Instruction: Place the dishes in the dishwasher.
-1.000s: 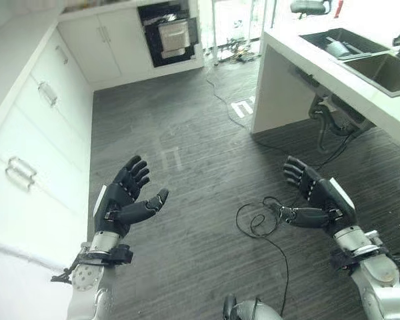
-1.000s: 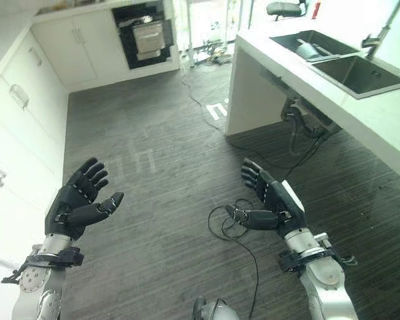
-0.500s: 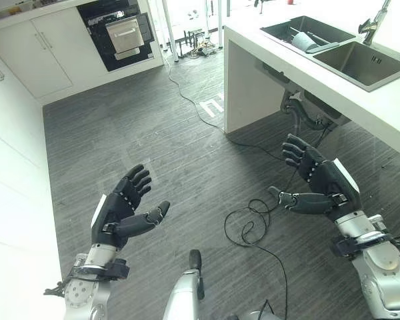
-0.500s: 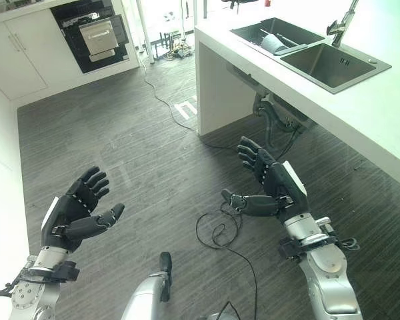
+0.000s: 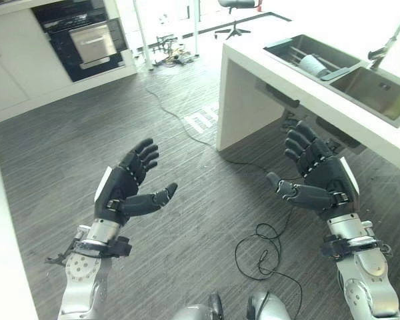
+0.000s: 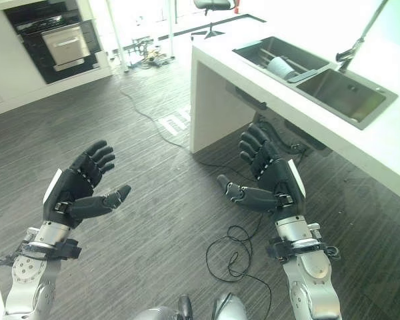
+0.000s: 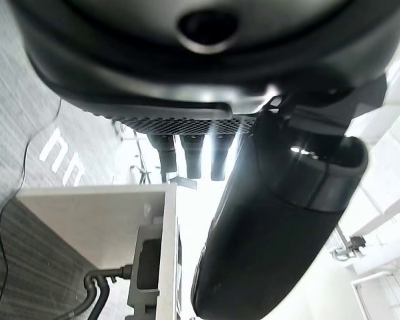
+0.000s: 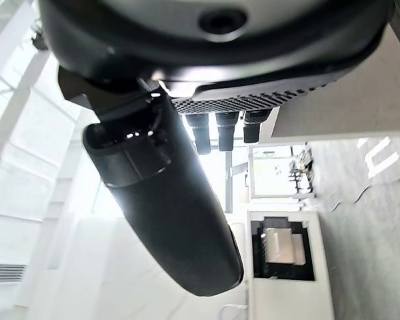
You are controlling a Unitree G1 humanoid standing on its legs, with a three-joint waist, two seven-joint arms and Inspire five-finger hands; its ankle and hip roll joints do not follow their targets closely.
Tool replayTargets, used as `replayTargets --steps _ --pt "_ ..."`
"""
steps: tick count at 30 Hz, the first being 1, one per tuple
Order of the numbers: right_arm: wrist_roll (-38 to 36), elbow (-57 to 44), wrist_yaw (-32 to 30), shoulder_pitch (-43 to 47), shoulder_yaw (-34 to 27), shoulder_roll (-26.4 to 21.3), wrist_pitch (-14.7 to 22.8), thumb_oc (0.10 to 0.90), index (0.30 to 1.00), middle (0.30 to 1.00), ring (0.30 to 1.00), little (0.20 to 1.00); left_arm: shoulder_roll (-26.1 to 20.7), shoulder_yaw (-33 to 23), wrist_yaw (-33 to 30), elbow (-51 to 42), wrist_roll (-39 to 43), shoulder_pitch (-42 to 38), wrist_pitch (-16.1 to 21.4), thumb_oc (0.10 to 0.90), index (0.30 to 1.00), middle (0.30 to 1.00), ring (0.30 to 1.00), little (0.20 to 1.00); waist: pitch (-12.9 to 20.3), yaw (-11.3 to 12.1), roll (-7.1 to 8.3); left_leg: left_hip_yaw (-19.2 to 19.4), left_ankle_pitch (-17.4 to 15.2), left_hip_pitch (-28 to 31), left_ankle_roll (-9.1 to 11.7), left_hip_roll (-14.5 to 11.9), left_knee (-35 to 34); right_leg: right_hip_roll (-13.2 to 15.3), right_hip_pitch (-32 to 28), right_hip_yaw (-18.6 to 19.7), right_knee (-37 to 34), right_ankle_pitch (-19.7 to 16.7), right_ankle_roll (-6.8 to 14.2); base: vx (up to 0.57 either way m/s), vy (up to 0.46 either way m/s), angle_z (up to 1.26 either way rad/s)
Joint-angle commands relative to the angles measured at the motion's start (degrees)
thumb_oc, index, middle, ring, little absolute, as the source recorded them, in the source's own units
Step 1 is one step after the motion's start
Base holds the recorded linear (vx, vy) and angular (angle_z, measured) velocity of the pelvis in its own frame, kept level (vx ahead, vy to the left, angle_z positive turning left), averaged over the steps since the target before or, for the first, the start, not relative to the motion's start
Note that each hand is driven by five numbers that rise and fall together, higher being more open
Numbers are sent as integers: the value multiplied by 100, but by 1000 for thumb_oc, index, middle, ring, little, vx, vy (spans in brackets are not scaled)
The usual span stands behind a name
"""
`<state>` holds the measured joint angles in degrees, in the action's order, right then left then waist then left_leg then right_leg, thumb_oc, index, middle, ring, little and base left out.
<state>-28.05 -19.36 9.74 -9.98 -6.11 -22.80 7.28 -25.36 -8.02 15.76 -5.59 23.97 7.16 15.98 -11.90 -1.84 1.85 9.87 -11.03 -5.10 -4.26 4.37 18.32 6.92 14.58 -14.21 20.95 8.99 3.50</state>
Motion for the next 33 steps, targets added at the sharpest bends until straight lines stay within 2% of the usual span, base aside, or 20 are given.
replayTargets --steps 1,2,3,7,10,11,13,15,16,18,19,21,22,23,24,25,26,27,31,33 --pt "-705 -396 -7 599 -605 -246 708 800 900 900 900 900 -332 -294 -199 -977 -95 -341 702 800 900 900 900 900 224 -50 -104 -388 -311 211 353 -336 -113 204 -379 -196 -376 -831 467 397 -312 -42" --pt "-615 -432 -78 678 -515 -167 695 800 900 900 900 900 -279 -284 -432 -1101 -314 -331 730 800 900 900 900 900 182 -24 -38 -148 -532 539 383 -339 -113 650 126 -507 -376 -950 564 520 -357 -74" --pt "-545 -428 -137 728 -450 -121 748 800 900 900 900 900 -275 -273 -546 -1146 -372 -330 757 800 900 900 900 900 214 4 -60 -126 -739 735 368 -363 -113 734 212 -544 -376 -938 634 634 -446 -96" --pt "-516 -408 -370 889 -317 -150 890 800 900 900 900 900 -254 -262 -728 -1190 -362 -378 801 800 900 900 900 900 423 3 -59 9 -1059 1093 361 -393 -113 677 139 -700 -376 -868 726 362 -296 -44" --pt "-277 -385 -514 1144 -182 -239 838 800 900 900 900 900 -169 -121 -978 -1128 -236 -611 834 800 900 900 900 900 618 -100 -87 157 -1102 1343 455 -485 -113 508 52 -714 -376 -816 505 311 -296 -9" --pt "-238 -431 -506 1173 -186 -279 797 800 900 900 900 900 -127 -91 -1044 -1133 -263 -683 883 800 900 900 900 900 660 -123 -128 212 -884 1387 557 -577 -113 446 20 -729 -376 -743 431 329 -268 -19" --pt "-218 -466 -469 1178 -247 -359 733 800 900 900 900 900 -86 -54 -1126 -1154 -301 -777 1016 800 900 900 900 900 721 -159 -190 335 -140 1577 814 -773 -113 305 -69 -740 -376 -549 236 305 -277 -30" --pt "-273 -480 -397 1143 -343 -465 681 800 900 900 900 900 -19 -63 -1199 -1180 -309 -807 1103 800 900 900 900 900 729 -155 -155 420 829 1765 1111 -861 -113 213 -250 -702 -376 -330 64 331 -307 -27" --pt "-325 -486 -342 1116 -378 -511 665 800 900 900 900 900 20 -74 -1236 -1196 -291 -788 1172 800 900 900 900 900 705 -134 -96 412 1152 1782 1213 -814 105 195 -353 -652 -376 -230 -26 297 -310 -33" --pt "-393 -481 -182 1006 -475 -516 727 800 900 900 900 900 113 -141 -1204 -1271 -243 -675 1244 800 900 900 900 900 600 -54 -15 398 1374 1213 1324 -917 1040 153 -613 -610 -376 -61 -161 242 -311 -51" --pt "-399 -505 -141 944 -515 -504 767 800 900 900 900 900 173 -202 -1134 -1301 -149 -590 1286 800 900 900 900 900 484 12 62 415 1166 682 1206 -963 1215 161 -774 -524 -376 8 -171 228 -239 -58" --pt "-423 -511 -100 989 -517 -519 727 800 900 900 900 900 215 -274 -1117 -1323 -112 -474 1327 800 900 900 900 900 434 48 69 542 848 577 1020 -849 774 151 -813 -398 -376 38 -109 196 -72 -38" --pt "-404 -506 -93 1021 -502 -518 715 800 900 900 900 900 223 -290 -1126 -1330 -122 -431 1352 800 900 900 900 900 424 58 61 631 801 628 972 -818 548 142 -825 -326 -376 45 -82 203 27 -50" --pt "-369 -484 -69 1083 -472 -500 699 800 900 900 900 900 195 -303 -1167 -1309 -138 -368 1425 800 900 900 900 900 420 28 11 753 823 664 937 -814 49 75 -851 -187 -376 73 -45 210 57 -81" --pt "-340 -446 -60 1138 -424 -458 688 800 900 900 900 900 158 -313 -1191 -1260 -134 -332 1499 800 900 900 900 900 392 23 -62 791 750 545 925 -886 -113 -38 -880 -35 -376 109 -23 225 86 -104" --pt "-308 -443 -59 1169 -387 -423 657 800 900 900 900 900 141 -310 -1230 -1249 -132 -309 1529 800 900 900 900 900 377 17 -135 712 585 354 916 -950 -113 -137 -899 67 -376 145 0 251 141 -113" --pt "-268 -431 -42 1184 -308 -381 618 800 900 900 900 900 114 -294 -1315 -1236 -134 -275 1550 800 900 900 900 900 375 47 -251 401 386 -84 980 -1063 -113 -307 -970 234 -376 228 44 242 138 -129" --pt "-279 -428 4 1168 -293 -386 612 800 900 900 900 900 105 -286 -1369 -1227 -157 -249 1576 800 900 900 900 900 390 50 -287 273 379 -253 1023 -1126 -113 -367 -1006 313 -376 288 45 244 140 -64" --pt "-230 -508 35 1093 -287 -508 630 800 900 900 900 900 140 -274 -1361 -1274 -166 -148 1702 800 900 900 900 900 404 158 -398 -52 781 -967 1222 -1462 -113 -559 -1259 488 -376 567 -42 226 104 -43" --pt "-278 -534 73 1103 -332 -601 582 800 900 900 900 900 162 -332 -1304 -1230 -80 -101 1792 800 900 900 900 900 417 204 -415 -70 698 -1019 1188 -1454 -113 -529 -1380 489 -376 652 -27 264 184 -13"
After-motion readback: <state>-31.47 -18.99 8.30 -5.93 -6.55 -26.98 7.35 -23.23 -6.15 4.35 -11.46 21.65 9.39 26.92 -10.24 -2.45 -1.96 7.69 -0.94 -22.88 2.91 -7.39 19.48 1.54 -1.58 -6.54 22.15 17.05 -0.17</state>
